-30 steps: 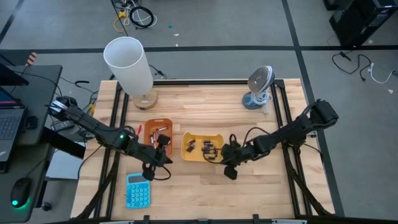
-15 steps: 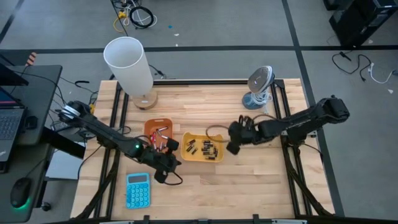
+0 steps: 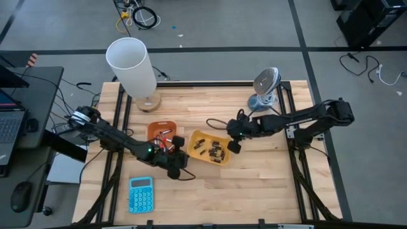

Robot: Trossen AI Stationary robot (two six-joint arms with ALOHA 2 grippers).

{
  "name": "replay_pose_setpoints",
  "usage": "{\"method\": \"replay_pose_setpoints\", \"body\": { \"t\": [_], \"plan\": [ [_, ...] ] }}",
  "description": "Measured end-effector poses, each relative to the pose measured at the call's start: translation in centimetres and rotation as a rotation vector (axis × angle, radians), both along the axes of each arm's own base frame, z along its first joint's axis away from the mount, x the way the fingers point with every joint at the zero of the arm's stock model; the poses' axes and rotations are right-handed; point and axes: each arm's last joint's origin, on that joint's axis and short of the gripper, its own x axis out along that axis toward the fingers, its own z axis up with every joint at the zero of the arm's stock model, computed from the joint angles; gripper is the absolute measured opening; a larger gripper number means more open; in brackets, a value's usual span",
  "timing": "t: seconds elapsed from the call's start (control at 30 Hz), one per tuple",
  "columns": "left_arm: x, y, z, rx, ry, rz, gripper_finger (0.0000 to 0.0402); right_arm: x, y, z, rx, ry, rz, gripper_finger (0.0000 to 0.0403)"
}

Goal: Sort batteries
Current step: Move the yellow bin to the right of the orange bin

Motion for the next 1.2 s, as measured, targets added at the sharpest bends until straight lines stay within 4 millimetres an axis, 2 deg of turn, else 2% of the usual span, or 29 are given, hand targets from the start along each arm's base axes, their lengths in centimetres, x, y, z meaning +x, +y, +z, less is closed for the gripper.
{"method": "replay_pose_setpoints", "body": {
  "t": [0.27,0.53,0.7,0.83,1.0,1.2],
  "plan": [
    [0.3,1.2,0.2,0.089,-0.062,0.162,0.0,0.2,2.8,-1.5,0.11,0.055,0.035,0.0],
    [-0.2,1.8,0.4,0.107,-0.024,0.174,0.0,-0.3,6.3,-1.4,0.176,0.023,0.0,0.0],
    [-1.3,1.7,1.9,0.089,-0.032,0.175,0.0,-0.6,7.7,-1.4,0.207,0.004,-0.037,0.0],
    [-2.5,1.2,4.0,0.056,-0.104,0.138,0.0,-0.6,8.7,-1.2,0.188,-0.049,-0.054,0.0],
    [-4.2,0.5,6.8,0.027,-0.198,0.066,0.0,-0.8,8.0,-1.3,0.084,-0.066,-0.15,0.0],
    [-6.2,-0.3,9.5,-0.026,-0.309,-0.008,0.0,0.3,5.7,-3.7,0.033,0.031,-0.155,0.0]
  ]
}}
